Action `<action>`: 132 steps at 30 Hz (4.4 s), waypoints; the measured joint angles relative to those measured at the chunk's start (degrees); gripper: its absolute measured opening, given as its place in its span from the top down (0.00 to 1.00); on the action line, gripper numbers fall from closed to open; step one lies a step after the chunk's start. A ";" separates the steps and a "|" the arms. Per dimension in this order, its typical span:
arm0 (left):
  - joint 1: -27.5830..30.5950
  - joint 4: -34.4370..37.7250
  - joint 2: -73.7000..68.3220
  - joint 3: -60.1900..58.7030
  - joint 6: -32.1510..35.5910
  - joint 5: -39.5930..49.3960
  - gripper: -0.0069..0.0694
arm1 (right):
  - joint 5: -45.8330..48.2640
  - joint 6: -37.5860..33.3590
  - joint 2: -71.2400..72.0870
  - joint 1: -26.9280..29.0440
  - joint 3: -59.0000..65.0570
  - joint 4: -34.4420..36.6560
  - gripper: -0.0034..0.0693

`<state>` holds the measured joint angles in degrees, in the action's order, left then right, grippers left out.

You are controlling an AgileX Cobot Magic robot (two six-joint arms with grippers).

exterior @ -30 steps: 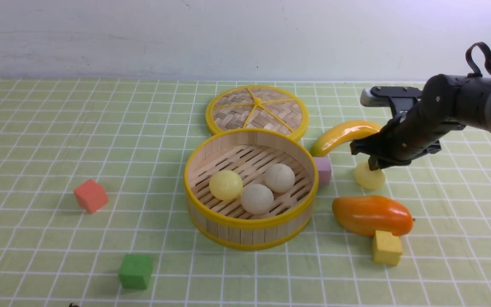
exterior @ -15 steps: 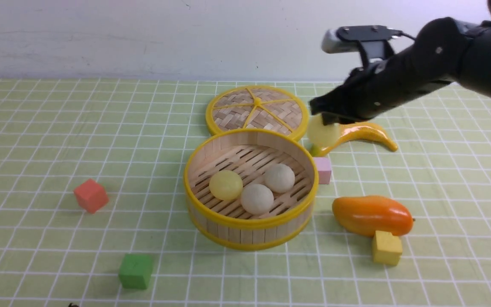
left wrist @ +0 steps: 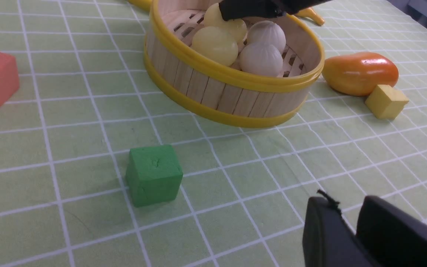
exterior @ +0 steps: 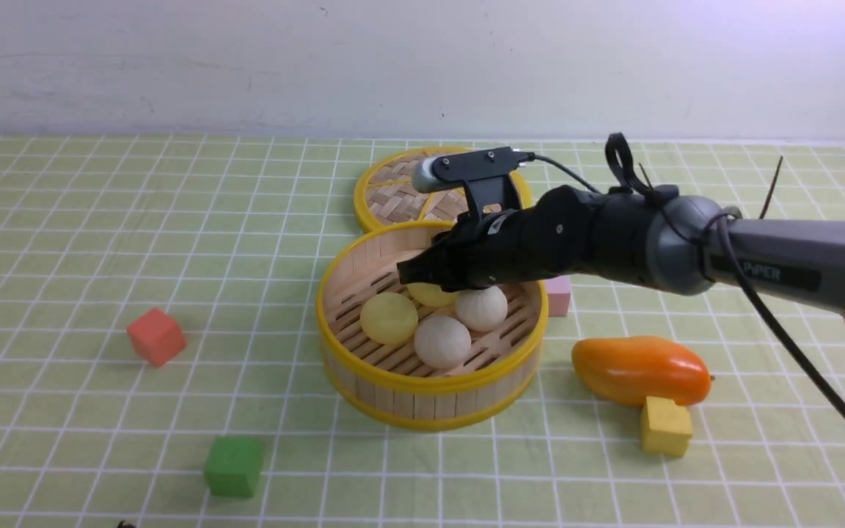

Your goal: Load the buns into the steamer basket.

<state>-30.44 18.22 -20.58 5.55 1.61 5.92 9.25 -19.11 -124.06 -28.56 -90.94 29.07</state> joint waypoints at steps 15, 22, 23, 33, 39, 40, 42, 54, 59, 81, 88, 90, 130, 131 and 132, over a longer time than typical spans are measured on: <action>0.00 0.00 0.00 0.00 0.00 0.00 0.73 | 20.24 2.51 16.16 1.63 0.00 -1.98 0.36; 0.00 0.00 0.00 0.00 0.00 0.00 0.73 | 37.44 18.19 26.74 1.52 0.07 -17.14 0.61; 0.00 0.00 0.00 0.00 0.00 0.00 0.73 | 39.85 20.35 27.84 1.33 0.37 -19.28 0.64; 0.00 0.00 0.00 0.00 0.00 0.00 0.73 | 47.65 29.08 45.58 -2.24 19.13 -27.51 0.77; 0.00 0.00 0.00 0.00 0.00 0.00 0.73 | 57.65 29.50 53.87 -2.24 25.21 -26.41 0.77; 0.00 0.00 0.00 0.00 0.00 0.00 0.73 | 58.06 29.50 53.87 -2.24 25.22 -26.41 0.77; 0.00 0.00 0.00 0.00 0.00 0.00 0.73 | 61.09 29.63 55.60 -2.24 25.52 -26.41 0.77; 0.00 0.00 0.00 0.00 0.00 0.00 0.72 | 34.37 22.87 83.39 10.07 53.73 -25.65 0.98; 0.00 0.00 0.00 0.00 0.00 0.00 0.71 | 19.70 21.30 109.34 18.58 76.53 -27.63 0.98; 0.00 0.05 0.03 0.00 0.00 0.27 0.68 | 14.36 30.79 124.64 23.91 91.64 -28.34 0.98; 0.00 0.05 0.03 0.00 0.00 0.27 0.68 | 14.36 30.91 124.64 23.91 91.64 -28.34 0.98; 0.00 0.05 0.03 0.00 0.00 0.27 0.68 | 14.36 30.91 124.64 23.91 91.64 -28.34 0.98; 29.37 -1.90 21.17 -7.35 -1.61 16.06 0.93 | 14.28 30.94 124.70 23.91 91.68 -28.34 0.93; 29.37 -1.90 21.17 -7.35 -1.61 16.06 0.93 | 14.28 30.94 124.70 23.91 91.68 -28.34 0.93; 29.37 -1.90 21.17 -7.35 -1.61 16.06 0.93 | 14.28 30.94 124.70 23.91 91.68 -28.34 0.93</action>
<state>-1.07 16.33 0.59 -1.80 0.00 21.99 23.53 11.83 0.64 -4.64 0.74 0.72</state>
